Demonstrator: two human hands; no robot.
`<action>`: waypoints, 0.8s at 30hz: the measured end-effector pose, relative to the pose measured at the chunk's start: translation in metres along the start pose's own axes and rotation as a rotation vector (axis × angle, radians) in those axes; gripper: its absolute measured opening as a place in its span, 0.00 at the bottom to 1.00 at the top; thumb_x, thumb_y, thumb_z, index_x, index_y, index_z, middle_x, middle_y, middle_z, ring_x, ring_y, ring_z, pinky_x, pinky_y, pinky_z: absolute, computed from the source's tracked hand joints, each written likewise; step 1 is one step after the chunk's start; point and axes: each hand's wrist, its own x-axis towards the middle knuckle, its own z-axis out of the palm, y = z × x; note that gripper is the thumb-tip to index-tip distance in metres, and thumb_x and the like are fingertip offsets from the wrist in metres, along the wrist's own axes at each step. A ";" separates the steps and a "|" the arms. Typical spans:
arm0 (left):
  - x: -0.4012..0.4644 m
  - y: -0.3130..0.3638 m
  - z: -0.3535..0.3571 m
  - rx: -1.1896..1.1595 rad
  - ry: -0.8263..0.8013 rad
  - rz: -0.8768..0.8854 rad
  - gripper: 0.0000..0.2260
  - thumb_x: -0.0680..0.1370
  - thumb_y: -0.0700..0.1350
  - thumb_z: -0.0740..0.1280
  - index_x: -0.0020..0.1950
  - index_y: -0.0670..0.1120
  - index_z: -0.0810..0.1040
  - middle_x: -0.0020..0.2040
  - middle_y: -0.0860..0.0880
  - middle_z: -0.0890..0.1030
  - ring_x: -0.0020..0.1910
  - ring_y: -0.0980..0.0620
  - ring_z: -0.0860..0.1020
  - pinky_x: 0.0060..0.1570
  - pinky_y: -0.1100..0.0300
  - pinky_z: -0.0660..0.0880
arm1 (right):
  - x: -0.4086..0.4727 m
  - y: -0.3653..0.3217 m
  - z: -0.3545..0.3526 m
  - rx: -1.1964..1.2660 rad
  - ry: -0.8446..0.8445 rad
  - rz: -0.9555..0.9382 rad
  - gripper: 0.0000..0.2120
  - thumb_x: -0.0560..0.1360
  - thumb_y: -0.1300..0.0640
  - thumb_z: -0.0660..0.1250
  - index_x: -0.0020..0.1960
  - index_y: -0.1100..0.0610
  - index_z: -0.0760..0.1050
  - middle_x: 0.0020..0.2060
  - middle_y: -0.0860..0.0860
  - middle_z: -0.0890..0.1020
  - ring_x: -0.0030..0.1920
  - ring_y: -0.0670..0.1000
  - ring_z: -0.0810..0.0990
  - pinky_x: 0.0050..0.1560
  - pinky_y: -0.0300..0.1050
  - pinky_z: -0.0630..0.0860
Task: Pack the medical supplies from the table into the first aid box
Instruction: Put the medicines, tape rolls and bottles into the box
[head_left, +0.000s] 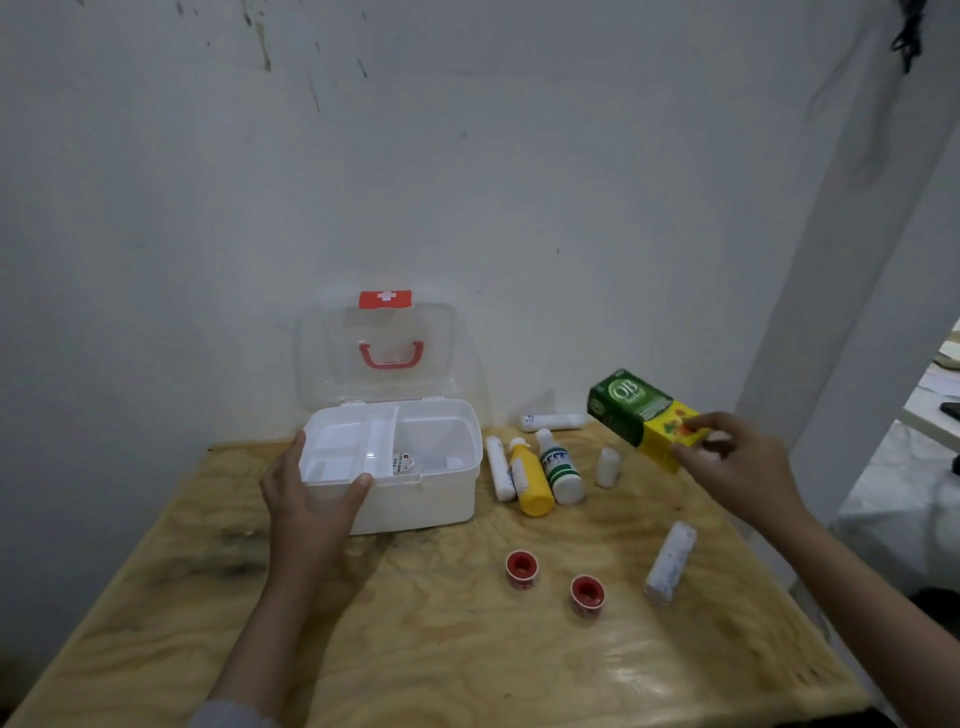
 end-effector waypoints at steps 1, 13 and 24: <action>0.000 0.000 0.000 -0.001 -0.001 0.001 0.38 0.69 0.49 0.74 0.73 0.56 0.57 0.72 0.47 0.58 0.69 0.44 0.64 0.63 0.45 0.70 | 0.001 -0.013 -0.004 0.039 -0.005 -0.045 0.10 0.67 0.61 0.75 0.48 0.55 0.81 0.48 0.58 0.82 0.46 0.55 0.82 0.46 0.44 0.74; -0.001 0.006 0.000 0.021 -0.004 -0.016 0.39 0.69 0.50 0.75 0.73 0.55 0.57 0.72 0.46 0.58 0.68 0.44 0.64 0.60 0.48 0.70 | 0.023 -0.155 0.070 -0.144 -0.387 -0.414 0.15 0.68 0.54 0.70 0.54 0.55 0.82 0.50 0.54 0.77 0.48 0.52 0.77 0.46 0.46 0.77; 0.001 0.001 -0.002 -0.008 0.007 0.020 0.38 0.68 0.51 0.75 0.73 0.58 0.58 0.70 0.49 0.58 0.63 0.54 0.62 0.60 0.51 0.71 | 0.013 -0.187 0.144 -0.213 -0.582 -0.325 0.14 0.69 0.63 0.66 0.53 0.64 0.81 0.53 0.61 0.81 0.53 0.58 0.79 0.52 0.53 0.79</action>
